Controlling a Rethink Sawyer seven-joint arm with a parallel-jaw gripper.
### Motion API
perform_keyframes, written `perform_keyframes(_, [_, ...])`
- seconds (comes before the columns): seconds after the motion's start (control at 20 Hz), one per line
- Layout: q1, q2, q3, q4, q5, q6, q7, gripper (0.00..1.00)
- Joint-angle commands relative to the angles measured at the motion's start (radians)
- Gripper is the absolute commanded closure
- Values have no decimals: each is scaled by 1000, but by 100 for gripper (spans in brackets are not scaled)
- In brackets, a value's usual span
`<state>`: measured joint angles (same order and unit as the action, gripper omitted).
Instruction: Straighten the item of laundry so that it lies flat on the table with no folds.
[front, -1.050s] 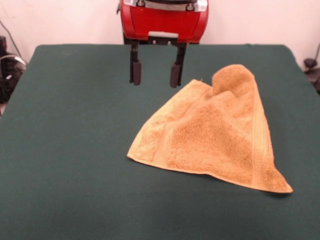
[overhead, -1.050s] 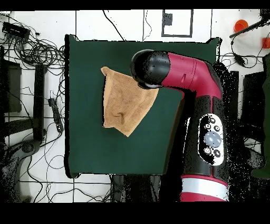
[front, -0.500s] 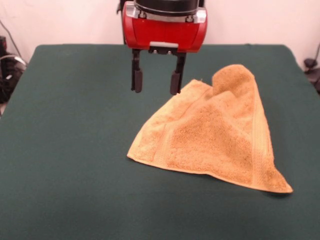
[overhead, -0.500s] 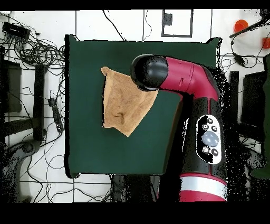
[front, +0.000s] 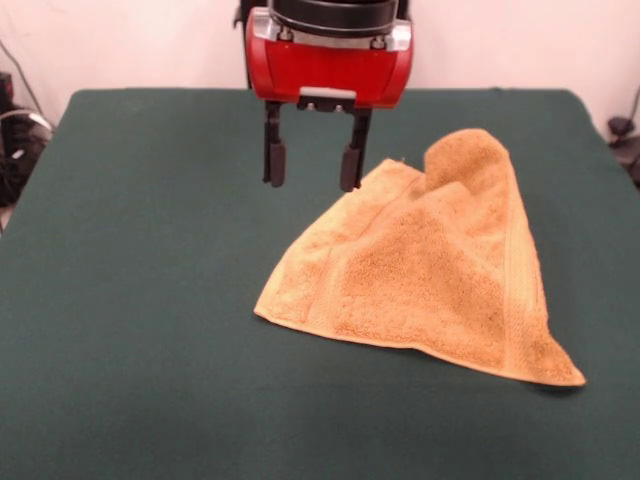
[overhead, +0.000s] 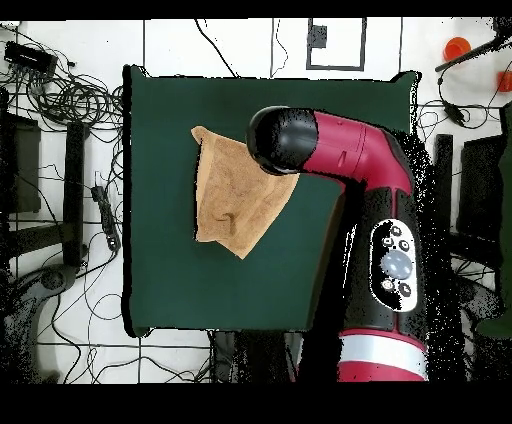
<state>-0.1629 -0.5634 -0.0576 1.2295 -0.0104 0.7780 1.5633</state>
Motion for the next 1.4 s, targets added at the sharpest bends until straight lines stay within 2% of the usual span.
perform_keyframes(0.05, [48, 69, 33, 168, 61, -53, 310, 0])
perform_keyframes(0.95, [104, 113, -31, 229, 189, -128, 479, 0])
perform_keyframes(1.4, [112, 125, -47, 242, 199, -152, 510, 0])
